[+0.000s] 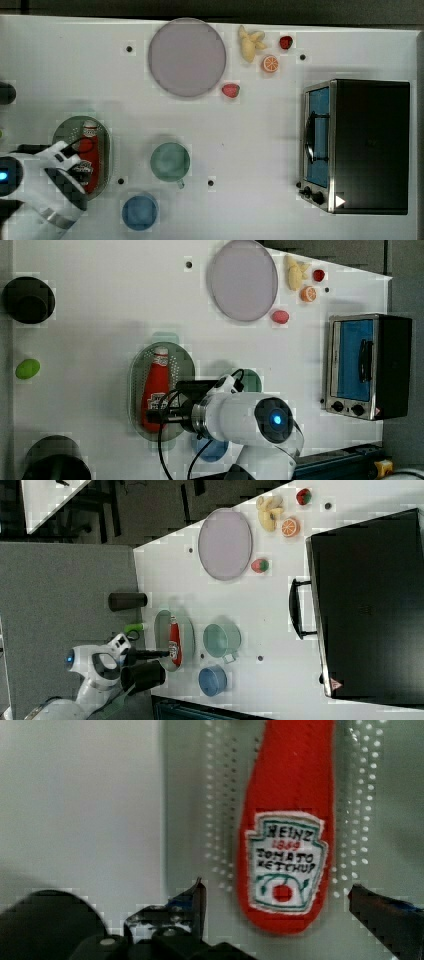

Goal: Pick ketchup from strainer and place it on the table

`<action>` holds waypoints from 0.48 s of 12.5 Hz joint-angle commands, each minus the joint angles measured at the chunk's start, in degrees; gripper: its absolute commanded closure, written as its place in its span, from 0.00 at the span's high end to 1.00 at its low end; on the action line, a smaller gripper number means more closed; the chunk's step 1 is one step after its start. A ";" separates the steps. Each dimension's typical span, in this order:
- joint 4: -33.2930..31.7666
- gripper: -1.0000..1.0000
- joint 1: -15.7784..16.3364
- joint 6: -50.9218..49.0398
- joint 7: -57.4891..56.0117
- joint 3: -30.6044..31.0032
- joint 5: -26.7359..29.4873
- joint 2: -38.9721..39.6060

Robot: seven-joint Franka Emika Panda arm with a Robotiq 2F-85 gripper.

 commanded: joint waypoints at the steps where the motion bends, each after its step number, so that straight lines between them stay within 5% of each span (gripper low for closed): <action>1: 0.63 1.00 -0.61 3.14 5.39 -1.06 -1.93 2.52; 6: 0.78 1.00 0.50 8.77 5.92 -3.48 -4.09 8.73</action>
